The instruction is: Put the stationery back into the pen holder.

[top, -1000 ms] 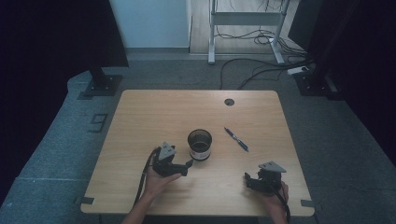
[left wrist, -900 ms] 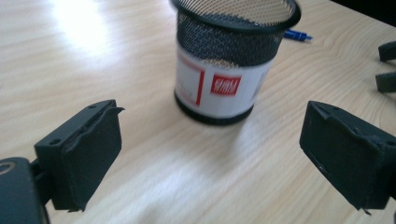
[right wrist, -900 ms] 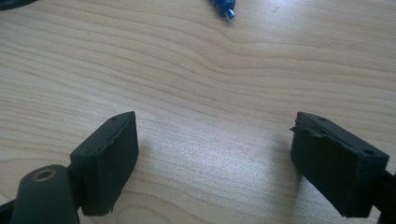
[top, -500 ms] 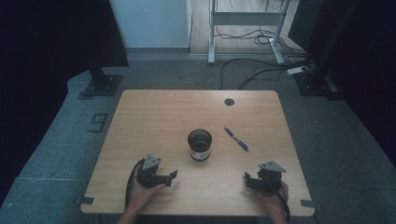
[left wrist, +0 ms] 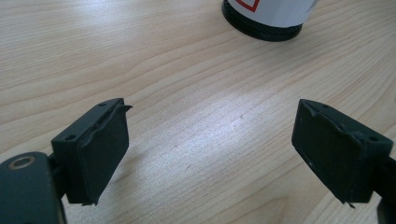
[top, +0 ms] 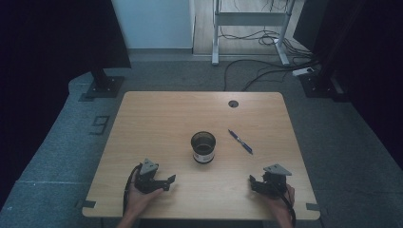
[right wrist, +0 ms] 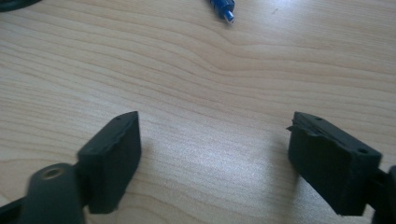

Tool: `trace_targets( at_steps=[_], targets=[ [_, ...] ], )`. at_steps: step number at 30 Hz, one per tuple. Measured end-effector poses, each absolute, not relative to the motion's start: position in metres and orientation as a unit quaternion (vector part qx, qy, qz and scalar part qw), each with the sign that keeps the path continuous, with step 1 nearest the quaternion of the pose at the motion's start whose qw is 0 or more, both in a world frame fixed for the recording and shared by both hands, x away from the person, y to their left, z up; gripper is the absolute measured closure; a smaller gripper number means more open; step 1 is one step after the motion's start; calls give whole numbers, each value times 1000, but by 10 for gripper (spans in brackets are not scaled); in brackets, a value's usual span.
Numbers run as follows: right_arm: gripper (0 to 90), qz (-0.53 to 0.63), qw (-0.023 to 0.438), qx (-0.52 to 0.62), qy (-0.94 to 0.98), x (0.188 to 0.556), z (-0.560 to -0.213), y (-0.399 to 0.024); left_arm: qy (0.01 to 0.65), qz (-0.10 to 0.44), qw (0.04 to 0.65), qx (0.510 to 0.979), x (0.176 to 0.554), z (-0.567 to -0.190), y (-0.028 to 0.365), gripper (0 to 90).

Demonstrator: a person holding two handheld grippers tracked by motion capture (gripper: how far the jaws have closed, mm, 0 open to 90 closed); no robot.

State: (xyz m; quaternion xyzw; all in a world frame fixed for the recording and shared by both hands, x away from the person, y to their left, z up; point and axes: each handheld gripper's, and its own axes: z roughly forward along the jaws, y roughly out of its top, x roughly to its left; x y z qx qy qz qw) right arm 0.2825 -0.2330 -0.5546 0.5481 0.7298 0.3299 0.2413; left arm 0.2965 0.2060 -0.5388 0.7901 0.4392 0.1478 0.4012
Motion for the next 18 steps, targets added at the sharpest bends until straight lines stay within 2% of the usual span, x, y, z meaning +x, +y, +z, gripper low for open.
trace_targets(
  at_steps=[10,18],
  targets=[
    [233,361,243,536,723,281,-540,-236,444,143,399,789,297,-541,202,130],
    [274,378,235,518,731,293,-525,-229,442,143,397,791,297,-541,200,135]
  ],
)
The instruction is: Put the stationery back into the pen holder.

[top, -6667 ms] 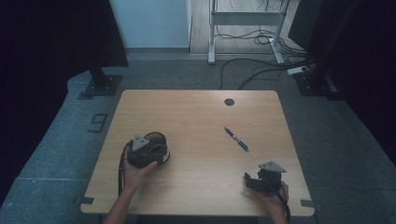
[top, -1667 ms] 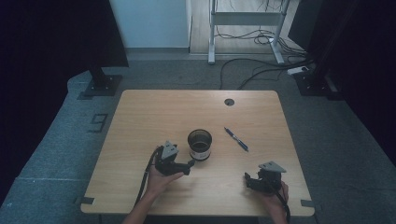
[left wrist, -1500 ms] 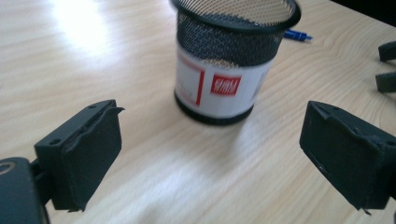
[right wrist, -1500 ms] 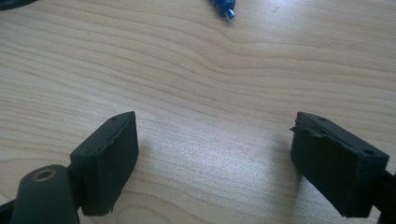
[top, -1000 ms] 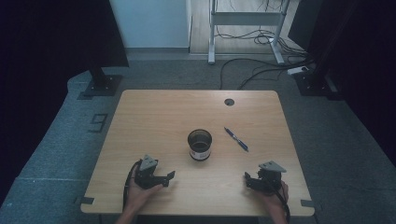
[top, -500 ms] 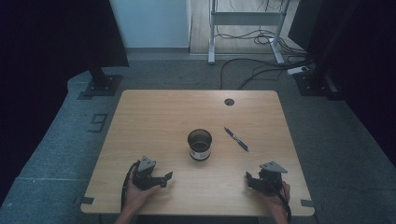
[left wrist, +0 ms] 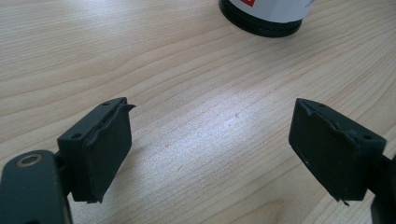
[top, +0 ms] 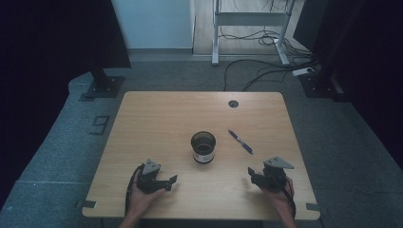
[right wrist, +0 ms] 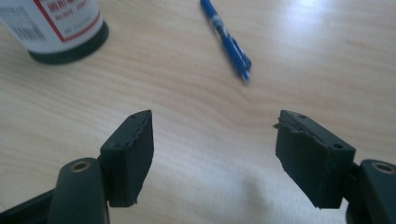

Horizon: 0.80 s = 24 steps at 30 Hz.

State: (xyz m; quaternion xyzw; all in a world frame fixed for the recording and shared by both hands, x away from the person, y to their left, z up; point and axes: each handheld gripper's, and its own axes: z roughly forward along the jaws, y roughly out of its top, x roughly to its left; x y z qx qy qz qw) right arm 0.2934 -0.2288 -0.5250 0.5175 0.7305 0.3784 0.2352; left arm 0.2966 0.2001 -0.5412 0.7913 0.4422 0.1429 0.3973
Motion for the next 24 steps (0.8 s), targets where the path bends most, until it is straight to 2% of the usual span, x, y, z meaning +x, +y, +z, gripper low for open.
trace_targets(
  at_steps=[7,15,24],
  targets=[
    [340,401,219,507,731,316,-511,-220,442,142,399,791,296,-541,201,135],
    [362,397,227,498,737,335,-504,-211,443,140,399,791,296,-541,202,136],
    [396,400,213,502,737,360,-505,-205,440,135,399,793,296,-542,203,136]
  ],
)
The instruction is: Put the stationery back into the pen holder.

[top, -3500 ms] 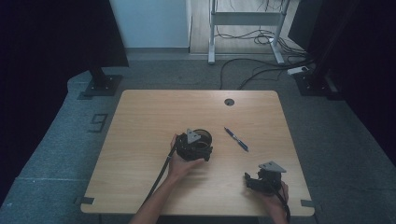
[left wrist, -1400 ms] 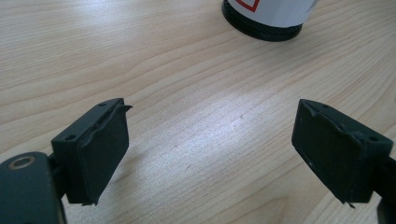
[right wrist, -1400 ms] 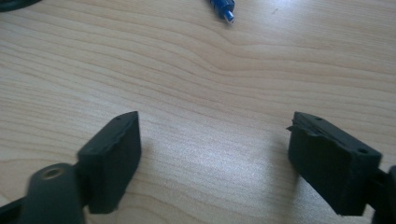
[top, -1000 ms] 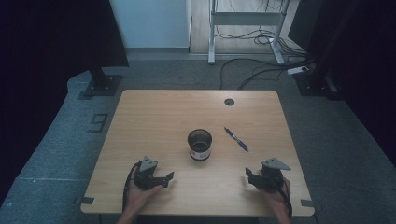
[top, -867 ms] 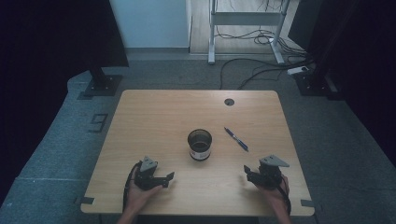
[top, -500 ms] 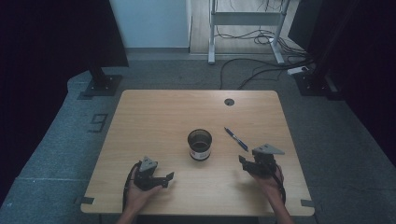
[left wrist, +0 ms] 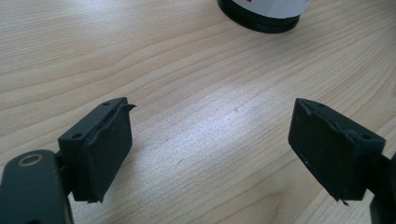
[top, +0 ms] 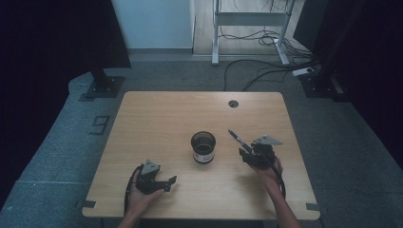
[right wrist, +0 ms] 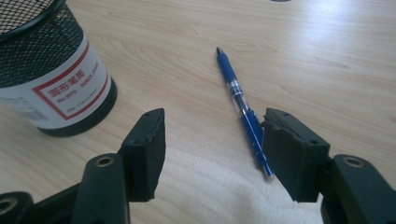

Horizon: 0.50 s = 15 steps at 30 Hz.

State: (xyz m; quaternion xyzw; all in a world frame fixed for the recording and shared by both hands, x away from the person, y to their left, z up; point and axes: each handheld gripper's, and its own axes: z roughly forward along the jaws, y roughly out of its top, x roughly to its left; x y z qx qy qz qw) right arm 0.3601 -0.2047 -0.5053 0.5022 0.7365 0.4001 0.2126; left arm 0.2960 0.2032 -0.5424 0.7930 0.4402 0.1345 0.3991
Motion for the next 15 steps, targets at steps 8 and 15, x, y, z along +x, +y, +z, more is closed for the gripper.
trace_targets(
  at_steps=[8,15],
  targets=[
    [441,393,200,498,746,383,-510,-198,440,132,403,792,296,-542,205,137],
    [447,392,196,503,745,404,-517,-194,442,130,404,791,297,-542,208,138]
  ],
)
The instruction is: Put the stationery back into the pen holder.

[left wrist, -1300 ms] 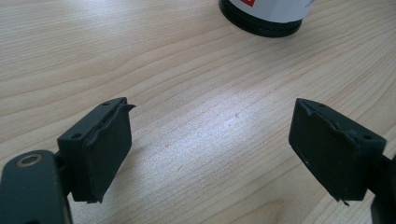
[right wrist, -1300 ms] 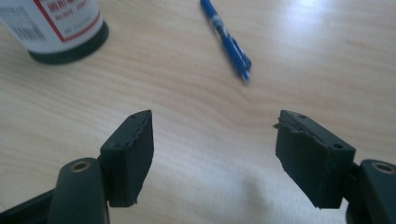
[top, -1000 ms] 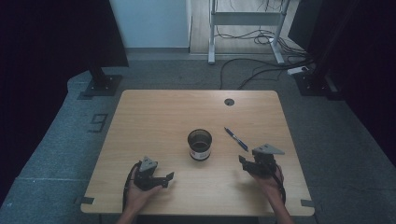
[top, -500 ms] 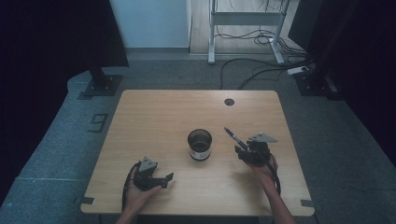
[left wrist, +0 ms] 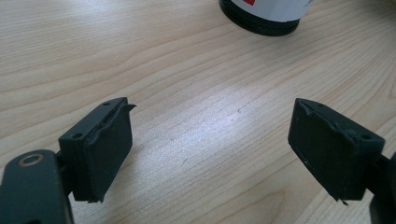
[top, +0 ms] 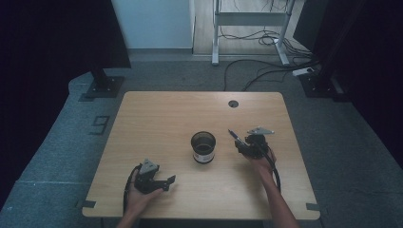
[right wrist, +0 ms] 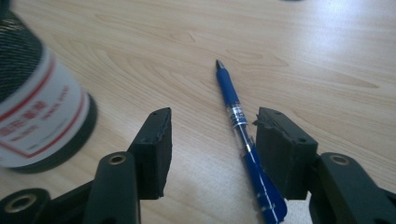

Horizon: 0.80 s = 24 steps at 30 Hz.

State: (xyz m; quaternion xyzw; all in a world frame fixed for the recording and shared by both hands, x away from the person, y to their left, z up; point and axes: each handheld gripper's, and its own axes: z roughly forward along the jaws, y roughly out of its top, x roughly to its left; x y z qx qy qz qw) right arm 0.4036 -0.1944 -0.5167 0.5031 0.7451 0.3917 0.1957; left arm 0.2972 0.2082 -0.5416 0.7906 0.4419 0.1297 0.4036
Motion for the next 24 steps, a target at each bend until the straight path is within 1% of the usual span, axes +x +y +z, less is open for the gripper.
trace_targets(
  at_steps=[4,6,16,19,24],
  targets=[
    [454,388,196,511,741,414,-519,-195,442,128,402,792,297,-542,208,138],
    [472,394,197,516,735,421,-523,-196,441,128,403,791,297,-542,207,139],
    [483,385,193,524,735,432,-536,-197,440,130,404,791,297,-542,207,140],
    [473,376,185,530,737,437,-537,-197,441,128,401,792,297,-543,207,140],
    [496,376,202,516,743,445,-537,-190,441,127,400,794,298,-544,207,140]
  ],
)
